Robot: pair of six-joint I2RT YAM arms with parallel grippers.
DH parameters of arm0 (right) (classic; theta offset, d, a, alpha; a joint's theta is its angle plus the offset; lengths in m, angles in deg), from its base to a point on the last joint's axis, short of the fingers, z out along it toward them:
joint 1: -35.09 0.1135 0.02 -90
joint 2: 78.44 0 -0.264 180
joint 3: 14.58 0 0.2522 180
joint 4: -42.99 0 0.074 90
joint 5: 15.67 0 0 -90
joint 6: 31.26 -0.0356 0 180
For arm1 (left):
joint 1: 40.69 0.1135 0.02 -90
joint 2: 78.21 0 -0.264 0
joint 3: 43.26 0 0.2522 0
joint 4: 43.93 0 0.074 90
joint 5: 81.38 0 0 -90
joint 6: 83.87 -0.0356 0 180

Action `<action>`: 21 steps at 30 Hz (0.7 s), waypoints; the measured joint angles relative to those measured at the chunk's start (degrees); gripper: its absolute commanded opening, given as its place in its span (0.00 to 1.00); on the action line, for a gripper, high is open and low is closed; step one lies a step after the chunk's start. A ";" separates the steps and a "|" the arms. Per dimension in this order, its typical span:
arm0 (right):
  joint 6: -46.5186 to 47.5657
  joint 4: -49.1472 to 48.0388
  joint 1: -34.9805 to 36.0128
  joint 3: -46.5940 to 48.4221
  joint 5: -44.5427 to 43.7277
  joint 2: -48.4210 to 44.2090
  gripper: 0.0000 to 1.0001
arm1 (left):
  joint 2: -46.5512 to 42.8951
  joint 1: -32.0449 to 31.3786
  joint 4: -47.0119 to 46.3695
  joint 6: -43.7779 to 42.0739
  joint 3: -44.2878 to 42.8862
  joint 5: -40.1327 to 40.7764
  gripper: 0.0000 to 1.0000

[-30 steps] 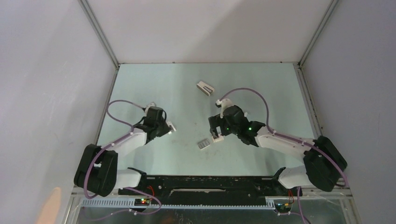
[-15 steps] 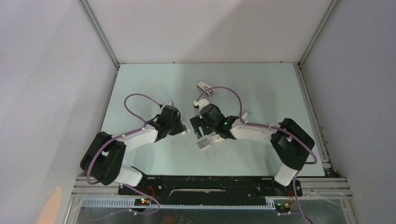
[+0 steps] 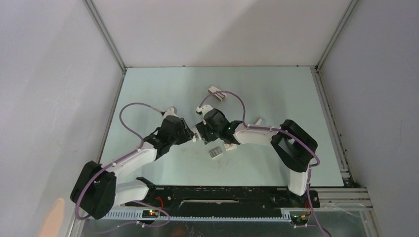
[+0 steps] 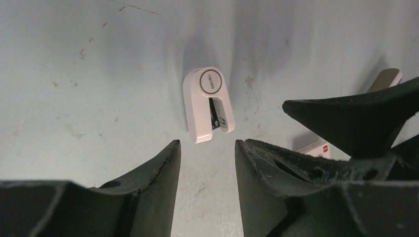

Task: Load the staples into the stapler

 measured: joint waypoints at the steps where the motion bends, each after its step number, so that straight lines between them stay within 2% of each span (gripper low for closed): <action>1: 0.20 -0.35 0.00 0.33 0.07 0.46 0.61 | -0.76 0.00 0.11 0.02 0.39 0.37 0.50; 8: 1.73 -2.43 0.07 1.84 1.60 3.80 0.59 | -6.32 0.00 2.29 0.04 3.37 2.99 0.60; 21: 3.67 -2.91 0.11 7.21 3.78 9.75 0.52 | -10.56 0.00 4.22 -0.02 3.89 6.32 0.62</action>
